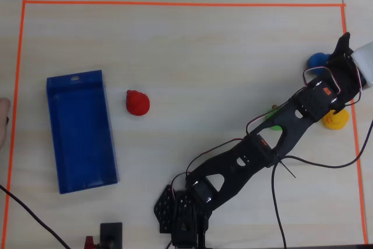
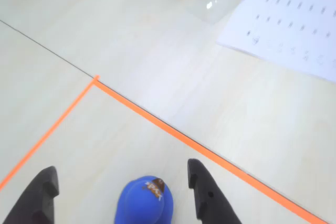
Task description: Grasp blue duck and put it into box.
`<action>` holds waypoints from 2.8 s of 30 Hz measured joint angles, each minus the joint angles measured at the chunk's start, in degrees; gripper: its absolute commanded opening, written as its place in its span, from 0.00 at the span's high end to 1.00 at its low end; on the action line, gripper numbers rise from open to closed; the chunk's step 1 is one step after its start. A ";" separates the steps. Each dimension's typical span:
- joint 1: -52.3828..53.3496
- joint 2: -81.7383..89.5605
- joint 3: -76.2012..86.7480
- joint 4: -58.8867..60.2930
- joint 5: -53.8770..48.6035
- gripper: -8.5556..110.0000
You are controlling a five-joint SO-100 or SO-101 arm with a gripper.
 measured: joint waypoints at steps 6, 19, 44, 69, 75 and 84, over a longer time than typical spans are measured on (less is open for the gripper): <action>-0.09 -6.15 -3.78 0.00 0.00 0.64; -2.02 -14.33 -5.54 0.97 0.00 0.66; -13.54 8.44 -6.77 38.32 22.41 0.93; -104.59 61.08 54.49 45.44 42.19 0.93; -108.98 58.71 60.73 38.94 42.98 0.68; -97.65 60.56 67.85 35.68 37.18 0.77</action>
